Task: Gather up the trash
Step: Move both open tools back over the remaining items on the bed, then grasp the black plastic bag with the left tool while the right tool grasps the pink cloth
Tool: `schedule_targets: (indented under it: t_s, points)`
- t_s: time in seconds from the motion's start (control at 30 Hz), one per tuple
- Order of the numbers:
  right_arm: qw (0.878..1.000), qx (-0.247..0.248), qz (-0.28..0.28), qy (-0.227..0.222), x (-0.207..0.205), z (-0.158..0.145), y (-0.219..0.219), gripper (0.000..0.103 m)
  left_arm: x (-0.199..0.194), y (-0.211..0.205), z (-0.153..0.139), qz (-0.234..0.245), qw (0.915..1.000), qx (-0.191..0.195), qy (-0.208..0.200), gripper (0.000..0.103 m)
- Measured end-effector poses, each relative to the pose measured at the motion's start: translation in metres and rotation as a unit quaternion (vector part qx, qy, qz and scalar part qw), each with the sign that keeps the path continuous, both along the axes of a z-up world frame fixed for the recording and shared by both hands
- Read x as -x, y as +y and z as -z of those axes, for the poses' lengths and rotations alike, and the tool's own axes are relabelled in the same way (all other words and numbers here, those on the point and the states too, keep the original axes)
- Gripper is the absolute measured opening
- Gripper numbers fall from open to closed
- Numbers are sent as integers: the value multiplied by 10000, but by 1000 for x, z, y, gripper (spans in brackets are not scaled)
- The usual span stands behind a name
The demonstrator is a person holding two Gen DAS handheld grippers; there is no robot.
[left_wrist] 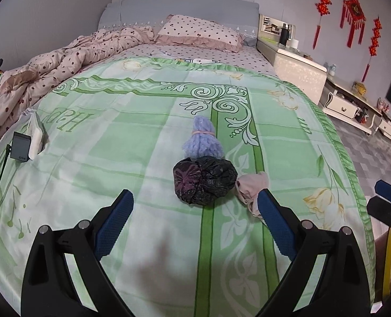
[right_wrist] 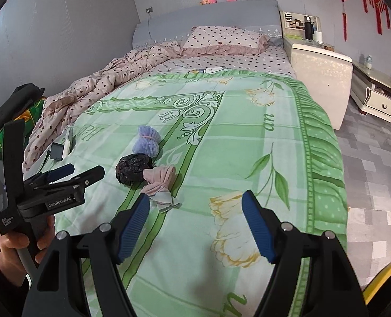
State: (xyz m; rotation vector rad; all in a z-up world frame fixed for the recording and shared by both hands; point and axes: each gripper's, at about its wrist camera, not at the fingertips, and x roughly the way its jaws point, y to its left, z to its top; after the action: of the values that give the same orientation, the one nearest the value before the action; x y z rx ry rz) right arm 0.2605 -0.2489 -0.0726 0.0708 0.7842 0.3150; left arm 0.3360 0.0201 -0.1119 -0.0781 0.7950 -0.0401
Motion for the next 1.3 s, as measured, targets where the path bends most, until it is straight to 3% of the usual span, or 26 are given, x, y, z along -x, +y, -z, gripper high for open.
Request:
schedule_targets:
  t_s: [0.3,0.8,1.0,1.07,1.13,1.3]
  points:
    - [9982,293,-498,141,-36,47,47,69,-35,20,33,-40,9994,346,65,90]
    - [9948,477,-862,275,-70,82,88,67,-75,20,64,121,9986,493,163,89]
    - [9922,560,-1038,402,-74,88,98,52,-78,18,75,391,9965,682,281,66]
    - [9922,502,-1050,447,-74,88,98,48,-79,17,74,470,9956,764,281,54]
    - [9917,498,-1071,517,-75,90,98,33,-78,15,75,554,9950,773,292,46]
    - [9919,467,-995,633,-76,93,95,16,-76,16,72,592,9948,781,276,35]
